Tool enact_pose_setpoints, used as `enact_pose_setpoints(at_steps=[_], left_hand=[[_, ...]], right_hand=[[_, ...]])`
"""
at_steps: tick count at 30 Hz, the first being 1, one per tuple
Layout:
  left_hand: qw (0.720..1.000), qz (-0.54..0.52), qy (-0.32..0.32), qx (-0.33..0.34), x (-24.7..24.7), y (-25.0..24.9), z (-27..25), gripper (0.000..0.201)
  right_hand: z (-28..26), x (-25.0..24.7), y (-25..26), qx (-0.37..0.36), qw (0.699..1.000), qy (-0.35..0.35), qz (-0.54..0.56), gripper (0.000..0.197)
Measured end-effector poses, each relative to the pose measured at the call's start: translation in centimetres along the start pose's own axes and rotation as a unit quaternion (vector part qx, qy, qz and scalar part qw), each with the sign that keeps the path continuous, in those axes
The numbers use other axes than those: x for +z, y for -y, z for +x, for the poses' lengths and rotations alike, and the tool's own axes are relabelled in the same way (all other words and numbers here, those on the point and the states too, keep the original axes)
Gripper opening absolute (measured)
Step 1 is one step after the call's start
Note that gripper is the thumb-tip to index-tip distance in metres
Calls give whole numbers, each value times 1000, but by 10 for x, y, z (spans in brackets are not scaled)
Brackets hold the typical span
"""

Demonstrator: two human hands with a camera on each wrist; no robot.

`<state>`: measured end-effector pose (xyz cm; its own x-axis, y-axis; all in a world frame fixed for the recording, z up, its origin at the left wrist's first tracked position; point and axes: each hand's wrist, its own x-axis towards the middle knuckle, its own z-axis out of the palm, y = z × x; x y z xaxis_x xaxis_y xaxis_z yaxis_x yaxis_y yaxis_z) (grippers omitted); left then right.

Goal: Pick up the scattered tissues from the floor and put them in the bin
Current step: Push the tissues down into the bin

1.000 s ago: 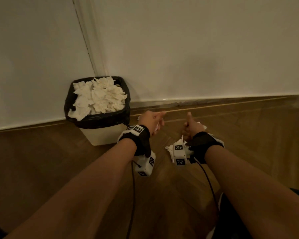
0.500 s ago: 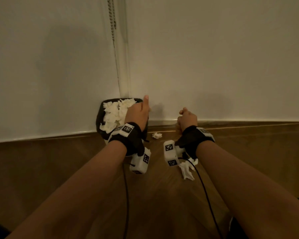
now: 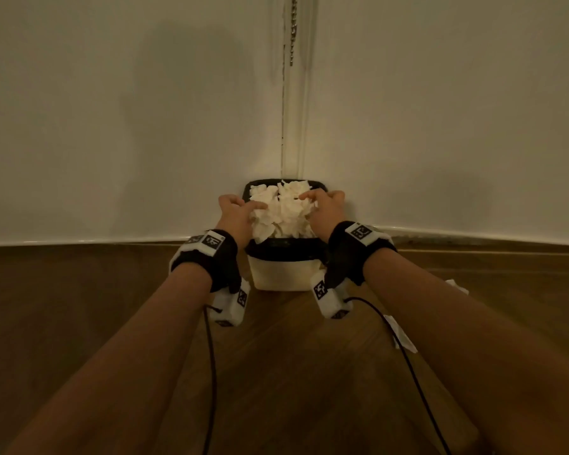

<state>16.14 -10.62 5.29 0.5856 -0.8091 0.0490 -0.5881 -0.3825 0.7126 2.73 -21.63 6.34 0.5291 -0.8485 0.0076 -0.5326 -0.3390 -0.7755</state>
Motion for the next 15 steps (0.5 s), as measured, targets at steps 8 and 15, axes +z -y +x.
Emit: enact_pose_setpoints(at_steps=[8, 15], left_hand=[[990, 115, -10, 80, 11, 14, -2, 22], [974, 211, 43, 69, 13, 3, 14, 22]], right_hand=[[2, 15, -11, -93, 975, -22, -199, 23], [4, 21, 11, -83, 933, 131, -325, 34]])
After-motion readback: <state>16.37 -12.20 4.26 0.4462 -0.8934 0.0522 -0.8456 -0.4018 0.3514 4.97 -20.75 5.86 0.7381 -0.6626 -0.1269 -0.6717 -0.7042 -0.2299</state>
